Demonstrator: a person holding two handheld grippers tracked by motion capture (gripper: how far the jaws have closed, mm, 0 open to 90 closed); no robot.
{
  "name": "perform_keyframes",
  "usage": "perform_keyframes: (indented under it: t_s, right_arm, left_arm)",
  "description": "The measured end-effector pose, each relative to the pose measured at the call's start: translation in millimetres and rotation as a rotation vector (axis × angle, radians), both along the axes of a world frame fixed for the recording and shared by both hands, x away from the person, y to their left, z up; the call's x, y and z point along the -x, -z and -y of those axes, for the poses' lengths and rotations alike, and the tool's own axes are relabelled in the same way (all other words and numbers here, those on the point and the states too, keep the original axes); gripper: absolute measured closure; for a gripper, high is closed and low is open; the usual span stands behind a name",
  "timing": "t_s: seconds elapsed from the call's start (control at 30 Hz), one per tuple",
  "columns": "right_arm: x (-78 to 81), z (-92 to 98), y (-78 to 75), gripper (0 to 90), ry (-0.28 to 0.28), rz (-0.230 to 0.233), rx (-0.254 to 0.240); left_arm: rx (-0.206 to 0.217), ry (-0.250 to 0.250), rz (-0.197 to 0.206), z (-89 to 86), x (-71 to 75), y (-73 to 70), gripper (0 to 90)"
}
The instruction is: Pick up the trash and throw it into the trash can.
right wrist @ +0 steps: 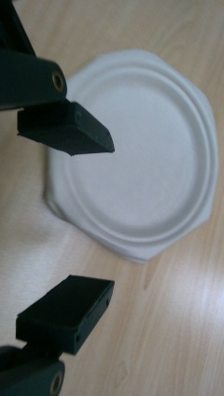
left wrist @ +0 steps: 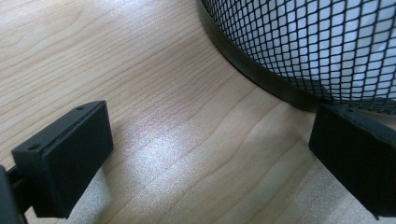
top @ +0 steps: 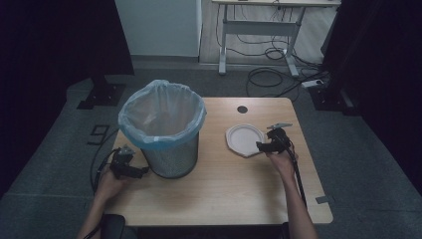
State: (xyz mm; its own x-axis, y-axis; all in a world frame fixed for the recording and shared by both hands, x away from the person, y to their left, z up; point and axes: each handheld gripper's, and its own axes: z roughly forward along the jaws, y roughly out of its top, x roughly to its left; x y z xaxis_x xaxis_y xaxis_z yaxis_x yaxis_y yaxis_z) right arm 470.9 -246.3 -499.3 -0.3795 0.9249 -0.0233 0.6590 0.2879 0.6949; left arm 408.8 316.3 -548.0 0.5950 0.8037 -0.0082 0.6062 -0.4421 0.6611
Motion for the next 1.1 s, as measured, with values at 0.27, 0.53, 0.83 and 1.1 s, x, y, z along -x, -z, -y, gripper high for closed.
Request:
perform_keyframes:
  t_s: [0.27, 0.53, 0.83, 1.1]
  right_arm:
    - [-29.3, -6.0, 16.1, 46.1, 0.049, -0.058, 0.0]
    - [-39.2, -5.4, 36.0, 59.1, 0.123, -0.091, -0.012]
    - [-37.3, 0.7, 31.9, 74.6, 0.138, -0.149, -0.077]
    - [-29.1, 4.1, 10.1, 79.2, 0.07, -0.137, -0.117]
  left_arm:
    - [0.0, 0.0, -0.001, 0.0, 0.0, -0.1, 0.0]
    - [0.0, 0.0, 0.0, 0.0, 0.0, 0.0, 0.0]
    - [0.0, 0.0, 0.0, 0.0, 0.0, 0.0, 0.0]
    - [-0.001, 0.0, 0.0, 0.0, 0.0, -0.1, 0.0]
